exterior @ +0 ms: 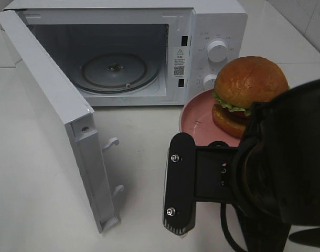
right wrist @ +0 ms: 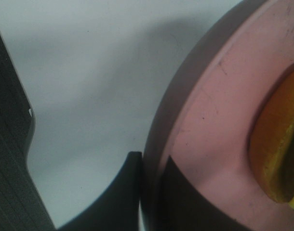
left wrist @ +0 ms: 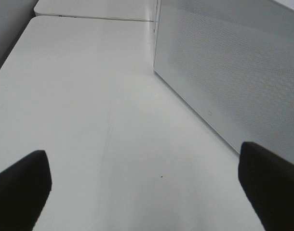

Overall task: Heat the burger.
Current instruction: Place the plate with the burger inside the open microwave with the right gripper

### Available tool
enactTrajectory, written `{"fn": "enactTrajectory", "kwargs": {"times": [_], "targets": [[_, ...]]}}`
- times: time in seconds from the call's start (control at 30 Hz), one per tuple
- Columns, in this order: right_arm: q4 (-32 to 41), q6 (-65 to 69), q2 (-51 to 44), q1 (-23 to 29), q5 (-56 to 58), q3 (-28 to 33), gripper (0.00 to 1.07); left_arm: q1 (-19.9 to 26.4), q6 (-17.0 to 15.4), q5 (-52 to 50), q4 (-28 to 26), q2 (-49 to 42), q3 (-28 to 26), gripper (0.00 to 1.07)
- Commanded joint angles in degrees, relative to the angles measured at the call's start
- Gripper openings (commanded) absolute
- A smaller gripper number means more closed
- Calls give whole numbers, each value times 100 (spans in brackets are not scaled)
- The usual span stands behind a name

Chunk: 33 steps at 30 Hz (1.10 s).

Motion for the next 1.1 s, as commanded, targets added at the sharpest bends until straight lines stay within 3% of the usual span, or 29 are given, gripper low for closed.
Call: {"fn": "enactTrajectory", "kwargs": {"times": [0.03, 0.67, 1.1], "targets": [[-418, -395, -34, -103, -132, 11, 0, 34, -17, -46, -34, -143, 17, 98], [-607, -2595, -298, -1112, -1719, 11, 0, 34, -17, -46, -34, -143, 17, 98], [195, -4521, -298, -2068, -2951, 11, 0, 34, -17, -46, -34, -143, 17, 98]]}}
